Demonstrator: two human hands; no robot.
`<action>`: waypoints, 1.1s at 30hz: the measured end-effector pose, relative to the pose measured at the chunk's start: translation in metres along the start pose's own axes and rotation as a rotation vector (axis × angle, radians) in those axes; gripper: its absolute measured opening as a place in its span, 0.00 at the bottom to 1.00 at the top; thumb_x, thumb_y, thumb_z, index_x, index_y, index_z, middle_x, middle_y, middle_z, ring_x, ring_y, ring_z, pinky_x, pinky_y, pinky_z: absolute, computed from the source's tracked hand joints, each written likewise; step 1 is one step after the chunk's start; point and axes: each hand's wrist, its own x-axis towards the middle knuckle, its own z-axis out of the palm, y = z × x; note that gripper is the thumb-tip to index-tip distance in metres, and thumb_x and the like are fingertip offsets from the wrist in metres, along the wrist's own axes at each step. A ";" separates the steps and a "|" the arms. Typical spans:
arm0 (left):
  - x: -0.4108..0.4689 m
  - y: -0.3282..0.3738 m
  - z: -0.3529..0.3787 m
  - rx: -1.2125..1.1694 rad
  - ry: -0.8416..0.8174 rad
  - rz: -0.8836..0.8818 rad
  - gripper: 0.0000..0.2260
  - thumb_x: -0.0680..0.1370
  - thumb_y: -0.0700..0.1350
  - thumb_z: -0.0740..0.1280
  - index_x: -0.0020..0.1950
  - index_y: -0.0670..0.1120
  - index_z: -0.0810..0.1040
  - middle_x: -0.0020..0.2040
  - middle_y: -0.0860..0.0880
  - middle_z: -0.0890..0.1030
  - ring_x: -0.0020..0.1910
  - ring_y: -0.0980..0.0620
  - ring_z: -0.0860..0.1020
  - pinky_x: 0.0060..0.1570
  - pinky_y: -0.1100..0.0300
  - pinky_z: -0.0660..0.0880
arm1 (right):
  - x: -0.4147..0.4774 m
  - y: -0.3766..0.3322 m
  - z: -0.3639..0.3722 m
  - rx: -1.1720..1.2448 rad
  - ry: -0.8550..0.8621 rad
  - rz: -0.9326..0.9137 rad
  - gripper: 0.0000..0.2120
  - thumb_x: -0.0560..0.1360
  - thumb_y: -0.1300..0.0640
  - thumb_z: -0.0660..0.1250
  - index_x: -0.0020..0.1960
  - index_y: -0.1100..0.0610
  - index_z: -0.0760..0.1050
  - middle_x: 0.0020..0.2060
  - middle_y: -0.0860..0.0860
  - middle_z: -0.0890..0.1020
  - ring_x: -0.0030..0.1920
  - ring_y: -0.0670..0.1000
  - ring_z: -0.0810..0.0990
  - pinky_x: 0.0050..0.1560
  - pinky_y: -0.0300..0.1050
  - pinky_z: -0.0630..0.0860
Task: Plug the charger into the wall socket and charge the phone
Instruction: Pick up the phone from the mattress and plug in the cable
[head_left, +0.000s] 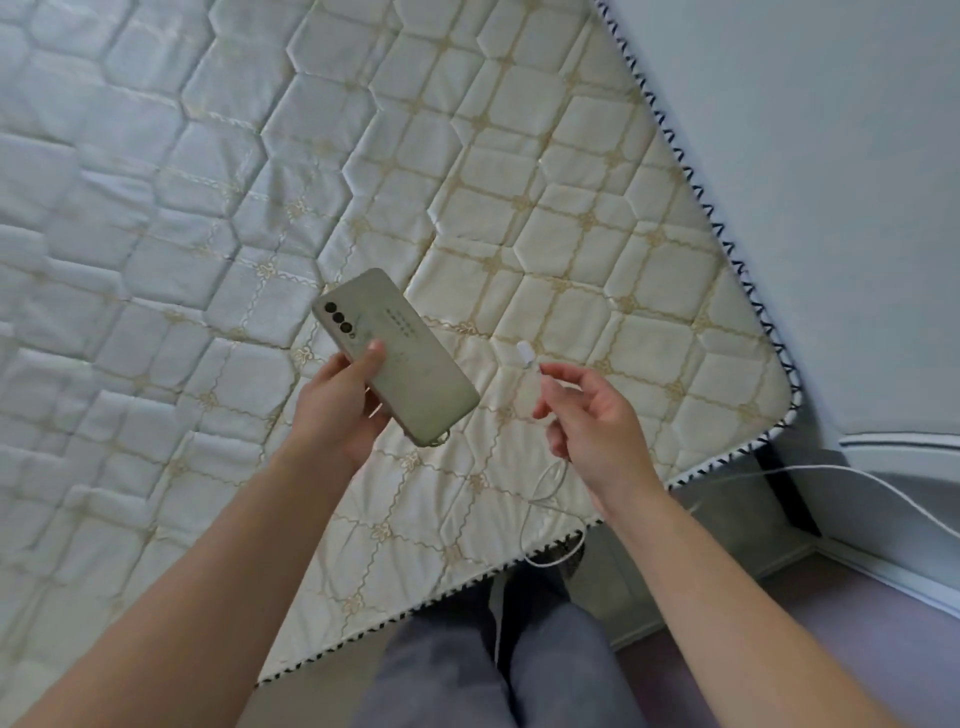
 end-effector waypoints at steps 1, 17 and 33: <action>-0.018 0.009 0.006 -0.024 -0.032 0.000 0.04 0.75 0.43 0.67 0.48 0.49 0.80 0.45 0.51 0.84 0.40 0.55 0.83 0.32 0.59 0.79 | -0.018 -0.012 -0.003 0.006 0.021 -0.033 0.02 0.74 0.51 0.67 0.44 0.45 0.79 0.26 0.43 0.80 0.23 0.40 0.70 0.26 0.32 0.69; -0.210 0.031 0.093 -0.128 -0.265 0.002 0.08 0.76 0.43 0.66 0.54 0.44 0.76 0.47 0.48 0.81 0.43 0.55 0.80 0.32 0.65 0.79 | -0.192 -0.066 -0.070 0.097 0.151 -0.148 0.07 0.72 0.52 0.71 0.40 0.55 0.78 0.25 0.47 0.80 0.22 0.45 0.68 0.24 0.34 0.67; -0.258 0.004 0.103 -0.044 -0.300 -0.010 0.06 0.76 0.42 0.65 0.52 0.44 0.76 0.44 0.49 0.81 0.42 0.55 0.80 0.34 0.66 0.80 | -0.223 -0.061 -0.094 0.186 0.121 -0.199 0.08 0.71 0.51 0.71 0.35 0.52 0.79 0.24 0.47 0.78 0.21 0.44 0.67 0.22 0.32 0.66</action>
